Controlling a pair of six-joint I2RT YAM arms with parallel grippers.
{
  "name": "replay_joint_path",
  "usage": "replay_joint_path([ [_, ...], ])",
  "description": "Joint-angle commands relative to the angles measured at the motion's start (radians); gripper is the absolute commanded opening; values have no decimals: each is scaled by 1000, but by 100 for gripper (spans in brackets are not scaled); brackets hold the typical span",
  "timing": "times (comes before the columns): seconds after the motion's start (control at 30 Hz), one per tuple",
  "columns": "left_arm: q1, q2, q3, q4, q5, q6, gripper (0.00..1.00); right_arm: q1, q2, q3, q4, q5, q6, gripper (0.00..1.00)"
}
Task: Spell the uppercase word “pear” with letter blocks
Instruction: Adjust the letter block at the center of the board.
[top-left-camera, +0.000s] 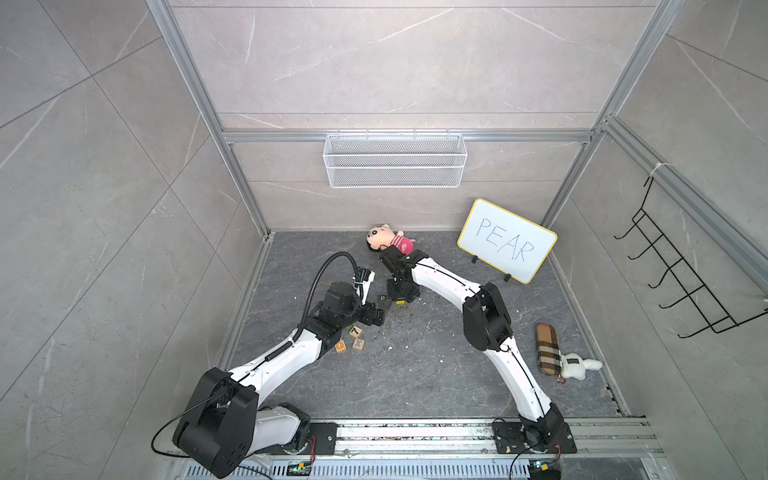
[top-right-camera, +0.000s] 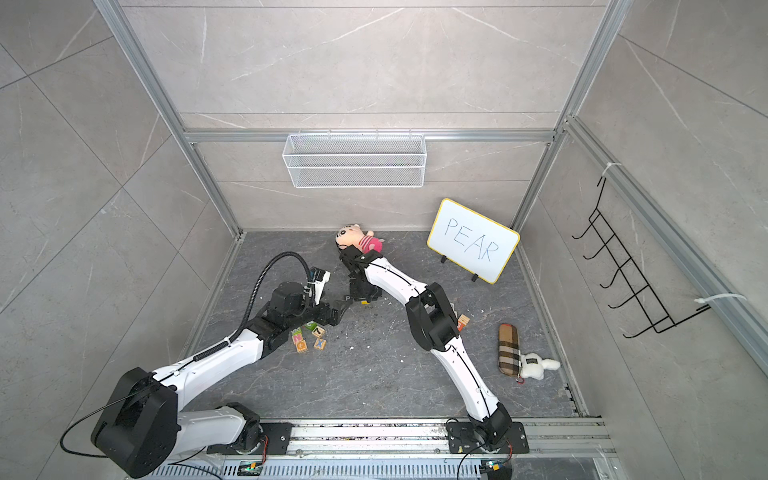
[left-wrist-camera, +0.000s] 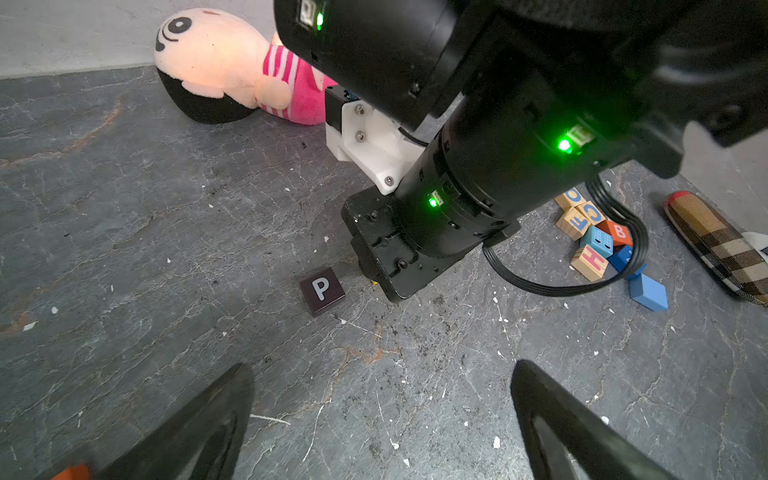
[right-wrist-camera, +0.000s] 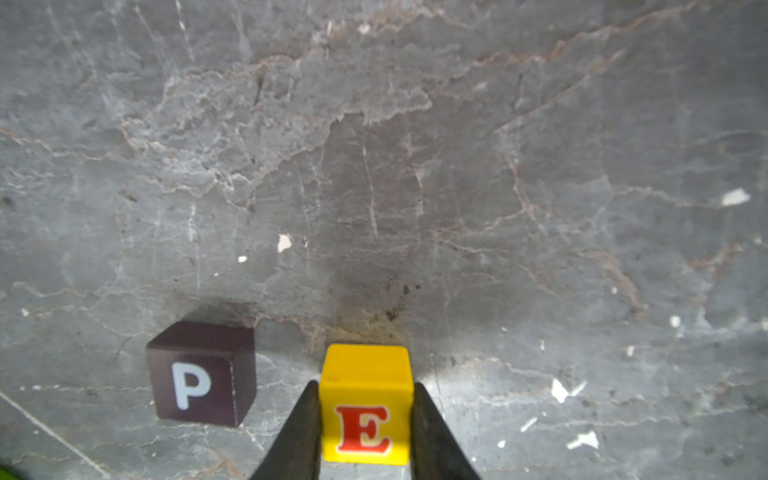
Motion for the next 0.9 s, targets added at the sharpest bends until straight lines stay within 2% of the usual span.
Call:
replay_joint_path([
  [0.0, 6, -27, -7, 36, -3, 10, 99, 16, -19, -16, -37, 14, 20, 34],
  [0.23, 6, -31, -6, 31, -9, 14, 99, 16, -8, -1, -44, 20, 25, 36],
  [0.37, 6, -29, -4, 31, -9, 15, 99, 16, -8, 5, -44, 23, 22, 46],
  [0.63, 6, -29, 2, 23, -7, 18, 99, 16, -3, 33, -58, 33, 15, 51],
  [0.77, 7, -35, 1, 17, -7, 19, 99, 16, -23, 35, -55, 37, 4, 62],
  [0.87, 6, -38, 3, 5, -4, 14, 99, 16, -46, 33, -48, 34, -6, 66],
])
